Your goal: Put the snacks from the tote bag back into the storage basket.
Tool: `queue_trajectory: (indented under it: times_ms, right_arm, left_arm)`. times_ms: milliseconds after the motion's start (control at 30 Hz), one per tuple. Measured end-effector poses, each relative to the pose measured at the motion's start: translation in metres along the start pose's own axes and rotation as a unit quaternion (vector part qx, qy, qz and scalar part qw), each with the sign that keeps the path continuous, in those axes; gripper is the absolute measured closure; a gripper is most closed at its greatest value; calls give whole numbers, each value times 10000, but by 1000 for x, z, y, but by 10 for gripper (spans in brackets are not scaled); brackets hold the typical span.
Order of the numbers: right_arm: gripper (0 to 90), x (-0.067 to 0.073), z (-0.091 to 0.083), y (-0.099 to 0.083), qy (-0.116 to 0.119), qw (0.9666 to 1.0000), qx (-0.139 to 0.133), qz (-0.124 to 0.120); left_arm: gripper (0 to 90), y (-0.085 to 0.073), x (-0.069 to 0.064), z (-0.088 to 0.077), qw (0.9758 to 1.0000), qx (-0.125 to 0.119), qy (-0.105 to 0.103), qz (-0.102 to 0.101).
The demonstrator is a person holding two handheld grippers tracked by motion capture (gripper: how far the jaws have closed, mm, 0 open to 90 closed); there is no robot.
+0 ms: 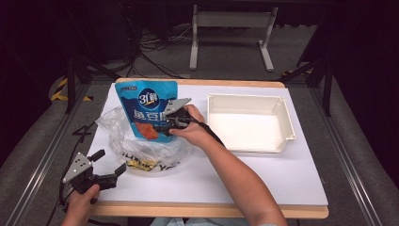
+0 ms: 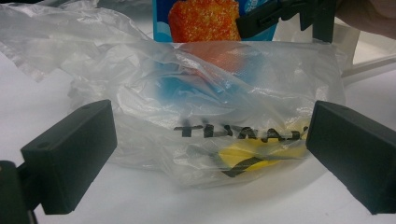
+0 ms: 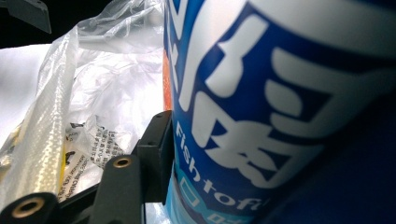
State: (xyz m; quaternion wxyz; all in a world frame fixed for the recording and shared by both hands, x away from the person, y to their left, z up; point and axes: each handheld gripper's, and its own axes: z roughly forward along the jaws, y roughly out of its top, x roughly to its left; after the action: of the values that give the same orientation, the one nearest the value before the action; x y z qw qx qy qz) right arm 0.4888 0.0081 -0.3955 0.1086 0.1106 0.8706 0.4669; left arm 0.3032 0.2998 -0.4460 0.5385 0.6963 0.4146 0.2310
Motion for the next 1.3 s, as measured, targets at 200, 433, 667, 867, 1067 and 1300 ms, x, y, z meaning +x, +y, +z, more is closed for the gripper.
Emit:
queue_trajectory:
  times_ms: [200,433,667,867,1067,1300]
  right_arm:
    - [521,0,-4,10,-41,9999,86,40]
    - [520,0,-16,28,-57,9999,2,-96]
    - [520,4,-38,49,29,9998,-110,-137]
    - [521,10,-60,68,108,9995,-194,-208]
    - [520,14,-75,80,225,9987,-344,-306]
    - [520,18,-89,86,279,9980,-405,-389]
  left_arm:
    - [24,0,1,-1,10000,13,-14,-18]
    - [25,0,1,-1,10000,-36,4,-29]
    - [24,0,1,0,10000,-27,-8,0]
    - [24,0,0,0,10000,-45,2,-23]
    - [25,0,1,0,10000,-29,2,-13]
    - [25,0,0,1,10000,-38,12,-22]
